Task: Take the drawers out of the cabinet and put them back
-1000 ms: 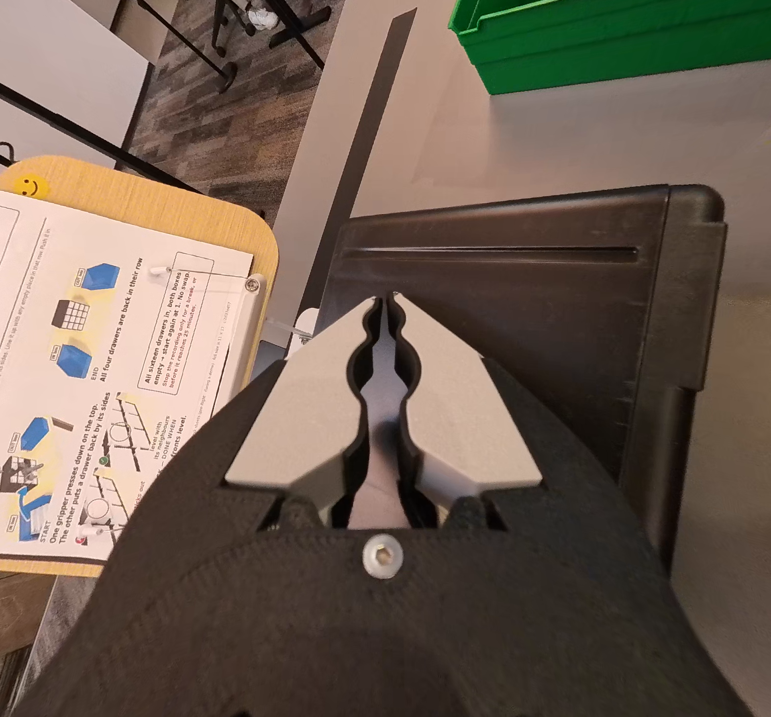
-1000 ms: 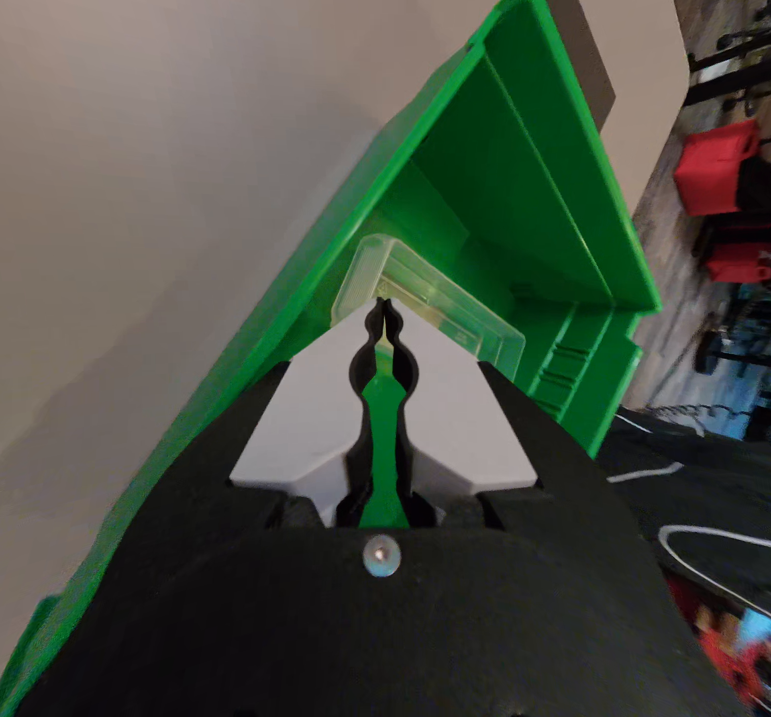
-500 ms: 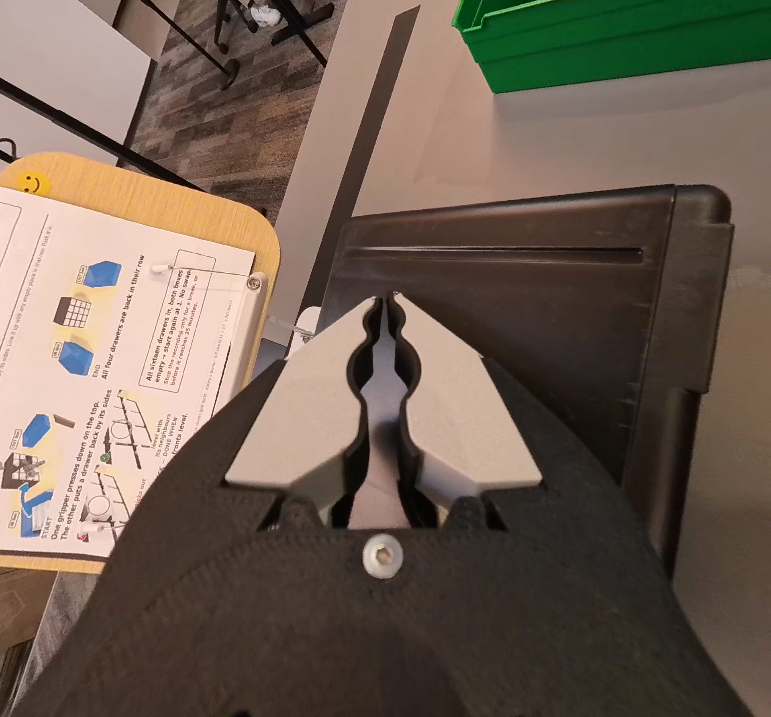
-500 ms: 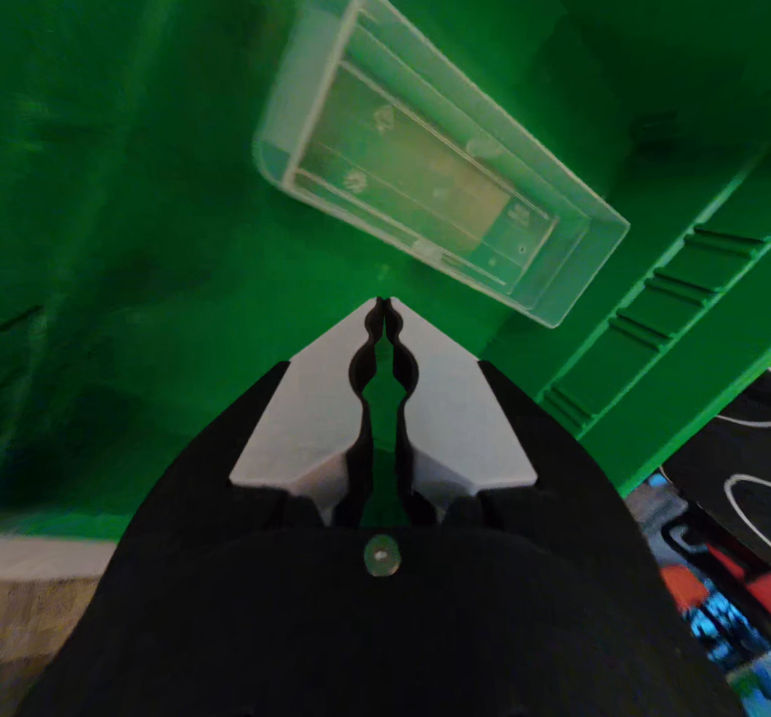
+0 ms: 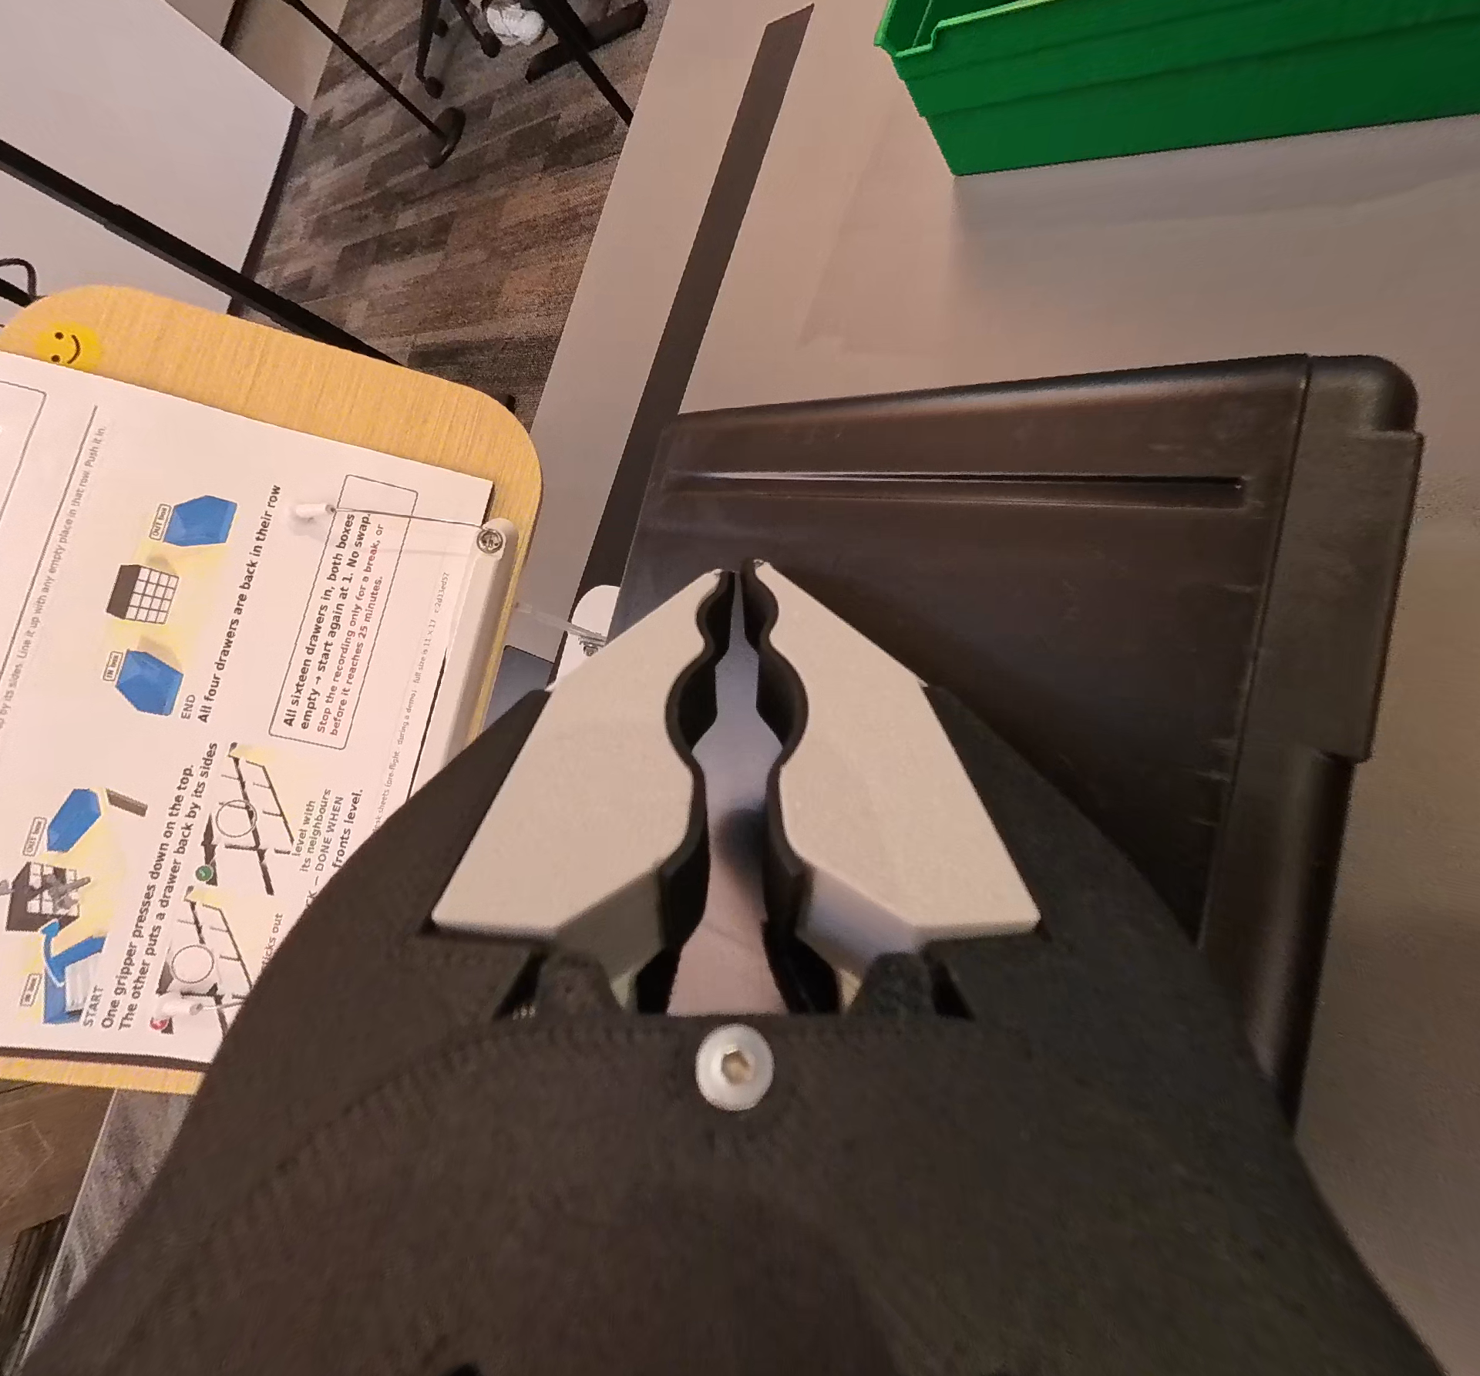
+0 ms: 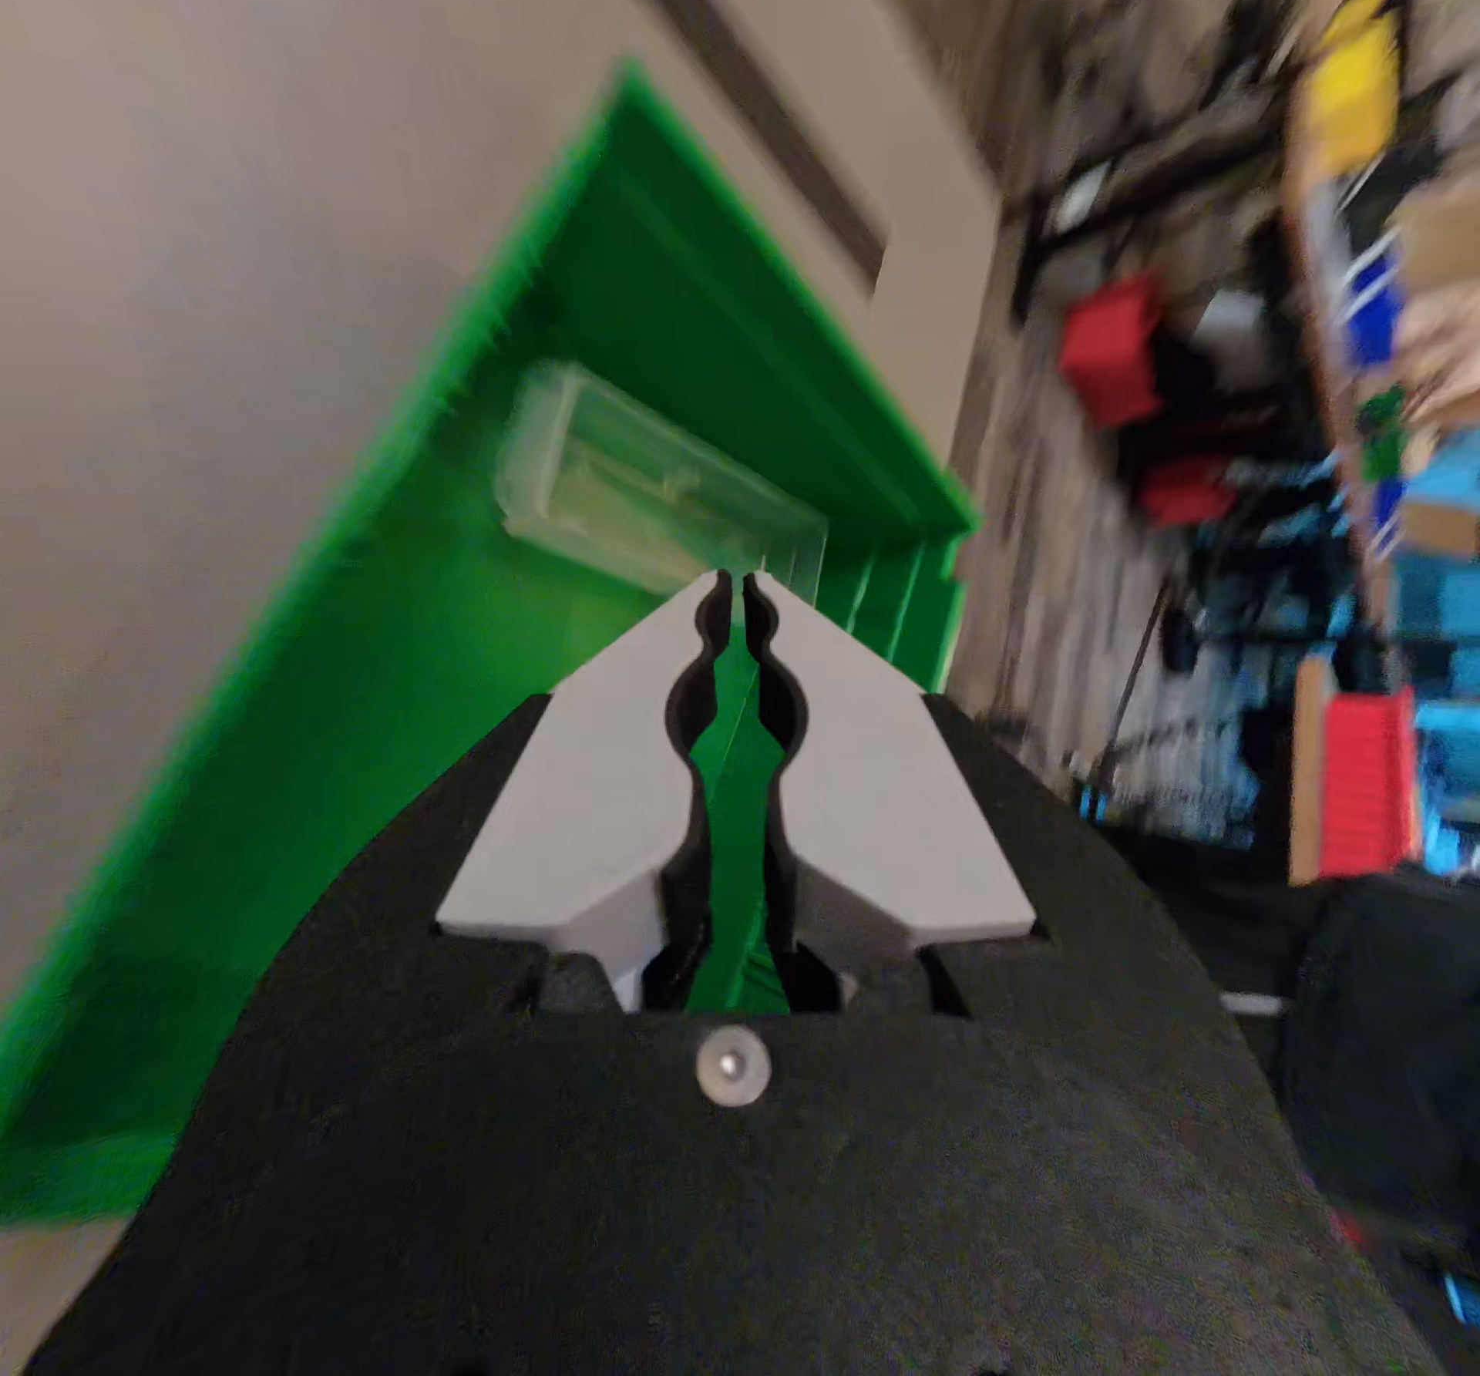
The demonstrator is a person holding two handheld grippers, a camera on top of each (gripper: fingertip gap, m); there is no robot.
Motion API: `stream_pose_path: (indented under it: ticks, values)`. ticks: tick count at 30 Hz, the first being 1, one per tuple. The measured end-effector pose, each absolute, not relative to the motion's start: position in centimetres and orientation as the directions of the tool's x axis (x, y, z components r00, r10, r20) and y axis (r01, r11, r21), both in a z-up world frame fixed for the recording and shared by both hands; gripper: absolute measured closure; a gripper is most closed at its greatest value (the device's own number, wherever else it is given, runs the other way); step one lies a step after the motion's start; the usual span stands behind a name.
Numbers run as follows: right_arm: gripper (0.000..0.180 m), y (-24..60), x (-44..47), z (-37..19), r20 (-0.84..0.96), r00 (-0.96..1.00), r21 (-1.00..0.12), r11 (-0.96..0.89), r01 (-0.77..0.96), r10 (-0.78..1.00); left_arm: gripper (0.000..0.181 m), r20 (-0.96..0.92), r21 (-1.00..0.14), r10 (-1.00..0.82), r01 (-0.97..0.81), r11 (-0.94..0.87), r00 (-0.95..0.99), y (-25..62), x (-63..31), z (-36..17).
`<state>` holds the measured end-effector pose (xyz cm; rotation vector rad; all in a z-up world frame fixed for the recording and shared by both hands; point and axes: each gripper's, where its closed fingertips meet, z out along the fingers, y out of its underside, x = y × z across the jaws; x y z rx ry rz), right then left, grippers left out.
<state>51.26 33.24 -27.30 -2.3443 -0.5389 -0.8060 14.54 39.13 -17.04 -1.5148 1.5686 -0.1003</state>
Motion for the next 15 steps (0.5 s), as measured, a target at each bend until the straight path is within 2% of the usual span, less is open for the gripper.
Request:
stream_pose_path:
  ticks: [3, 6, 9, 12, 15]
  values:
    - [0.173, 31.5, 41.5, -20.4, 0.723, 0.646, -0.506, -0.449, 0.736, 0.244, 0.18, -0.535, -0.621, -0.824, -0.748, 0.235, 0.185, 39.2, 14.5, -17.0]
    - [0.167, 28.2, 30.4, -17.7, 0.837, 0.434, -0.426, -0.099, 0.899, 0.334, 0.18, -0.536, -0.621, -0.823, -0.748, 0.233, 0.188, 39.2, 14.5, -17.0]
    - [0.153, 25.3, 21.5, -20.3, 0.851, 0.296, -0.374, 0.105, 0.921, 0.433, 0.18, -0.537, -0.62, -0.822, -0.748, 0.235, 0.188, 39.2, 14.5, -17.0]
    - [0.144, 25.1, 17.1, -23.6, 0.917, 0.14, -0.223, 0.191, 0.956, 0.374, 0.18, -0.538, -0.62, -0.822, -0.748, 0.235, 0.188, 39.2, 14.5, -17.0]
    - [0.145, 26.5, 15.2, -24.9, 0.961, 0.063, -0.128, 0.232, 0.964, 0.269, 0.18, -0.538, -0.62, -0.822, -0.748, 0.235, 0.188, 39.2, 14.5, -17.0]
